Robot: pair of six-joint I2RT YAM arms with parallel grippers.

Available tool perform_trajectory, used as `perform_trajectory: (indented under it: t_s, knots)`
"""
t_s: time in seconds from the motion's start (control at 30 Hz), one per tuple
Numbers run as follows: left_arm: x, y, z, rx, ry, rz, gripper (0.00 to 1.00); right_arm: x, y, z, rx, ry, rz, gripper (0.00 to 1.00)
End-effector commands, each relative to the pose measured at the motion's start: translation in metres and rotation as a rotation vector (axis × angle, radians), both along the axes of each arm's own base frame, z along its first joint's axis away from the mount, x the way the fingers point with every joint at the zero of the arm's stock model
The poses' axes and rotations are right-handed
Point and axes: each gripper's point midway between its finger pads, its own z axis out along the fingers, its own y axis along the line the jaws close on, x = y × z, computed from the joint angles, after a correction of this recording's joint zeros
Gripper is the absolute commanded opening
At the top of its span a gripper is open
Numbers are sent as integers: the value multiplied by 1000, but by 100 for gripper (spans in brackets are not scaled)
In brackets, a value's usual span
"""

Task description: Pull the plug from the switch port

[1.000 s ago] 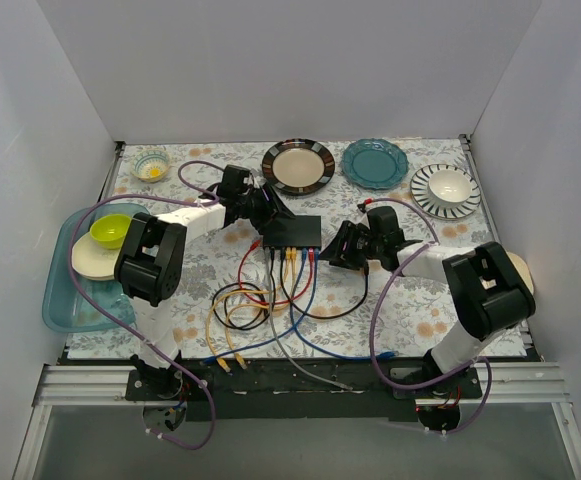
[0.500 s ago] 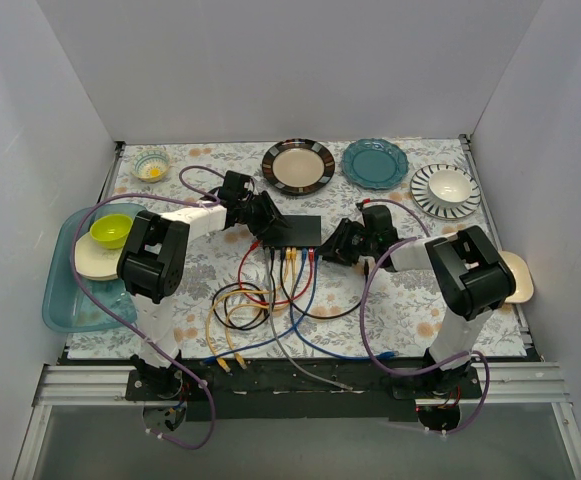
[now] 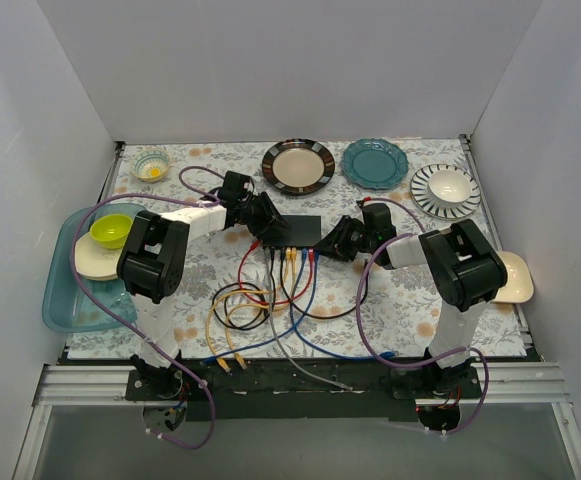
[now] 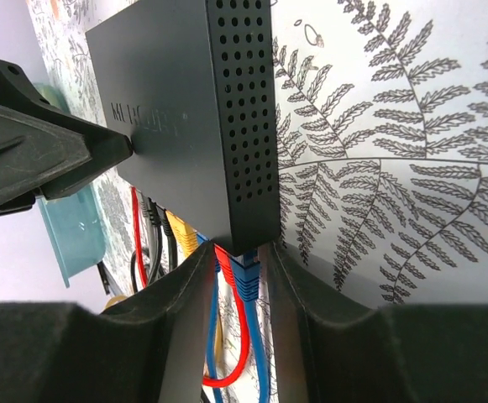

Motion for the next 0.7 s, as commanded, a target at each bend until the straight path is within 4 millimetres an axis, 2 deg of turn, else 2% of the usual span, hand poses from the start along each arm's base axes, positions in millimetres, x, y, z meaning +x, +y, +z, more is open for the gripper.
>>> perform_trajectory:
  t_s: [0.0,0.1,0.27,0.5,0.63,0.67]
  knots:
    - [-6,9,-13,39,33,11,38,10,-9,-12,-18,8,-47,37]
    - [-8,9,-16,39,41,9,38,9,-10,-15,-22,13,-43,36]
    - [-12,10,-21,36,54,7,38,5,-12,-24,-48,25,-24,26]
    - [-13,9,-21,32,55,3,38,-3,-14,-34,-58,47,-17,18]
    - [-15,7,-22,17,64,-2,38,-5,-12,-34,-47,45,3,1]
    - [-15,5,-21,3,69,-7,37,-6,-12,-35,-48,46,9,1]
